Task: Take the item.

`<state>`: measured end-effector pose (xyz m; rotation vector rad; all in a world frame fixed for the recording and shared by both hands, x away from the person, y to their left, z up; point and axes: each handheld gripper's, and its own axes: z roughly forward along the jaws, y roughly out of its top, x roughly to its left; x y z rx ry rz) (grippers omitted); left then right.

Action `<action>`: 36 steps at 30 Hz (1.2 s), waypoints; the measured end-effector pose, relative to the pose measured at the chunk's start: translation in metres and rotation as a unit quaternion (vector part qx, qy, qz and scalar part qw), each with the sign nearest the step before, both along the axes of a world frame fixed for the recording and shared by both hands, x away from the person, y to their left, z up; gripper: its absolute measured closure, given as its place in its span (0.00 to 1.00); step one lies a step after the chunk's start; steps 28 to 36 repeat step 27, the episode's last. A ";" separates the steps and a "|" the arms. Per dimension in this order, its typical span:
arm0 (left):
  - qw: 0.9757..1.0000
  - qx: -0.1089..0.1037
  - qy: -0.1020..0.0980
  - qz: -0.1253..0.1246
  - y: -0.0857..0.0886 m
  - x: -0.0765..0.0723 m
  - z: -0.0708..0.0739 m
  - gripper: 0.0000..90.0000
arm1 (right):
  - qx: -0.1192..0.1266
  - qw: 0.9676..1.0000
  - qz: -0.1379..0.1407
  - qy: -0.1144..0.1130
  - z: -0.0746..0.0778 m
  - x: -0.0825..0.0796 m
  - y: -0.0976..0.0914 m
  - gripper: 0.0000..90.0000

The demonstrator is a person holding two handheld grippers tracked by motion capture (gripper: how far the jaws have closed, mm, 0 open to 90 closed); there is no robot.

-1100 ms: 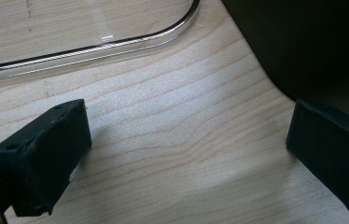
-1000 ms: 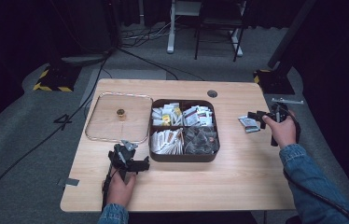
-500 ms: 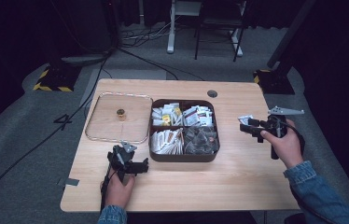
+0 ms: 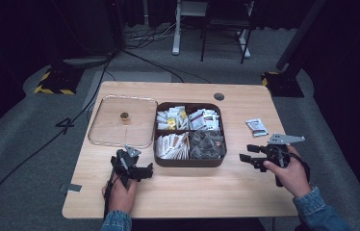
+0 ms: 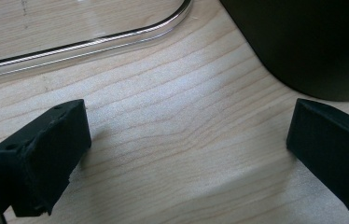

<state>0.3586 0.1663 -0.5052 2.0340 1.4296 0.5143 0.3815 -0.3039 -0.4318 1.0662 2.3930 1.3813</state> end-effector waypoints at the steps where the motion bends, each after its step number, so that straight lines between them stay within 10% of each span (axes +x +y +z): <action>1: 1.000 0.000 -0.001 0.000 0.000 0.000 0.000 0.00 | -0.002 1.000 0.002 -0.005 -0.003 -0.002 0.001 0.42; 19: 1.000 -0.001 0.001 0.002 0.000 0.000 0.000 0.00 | -0.098 0.995 0.014 -0.001 -0.069 -0.014 0.021 0.25; 36: 1.000 -0.001 0.001 0.002 0.000 0.000 0.000 0.00 | -0.122 0.992 0.023 -0.022 -0.073 -0.014 0.025 0.12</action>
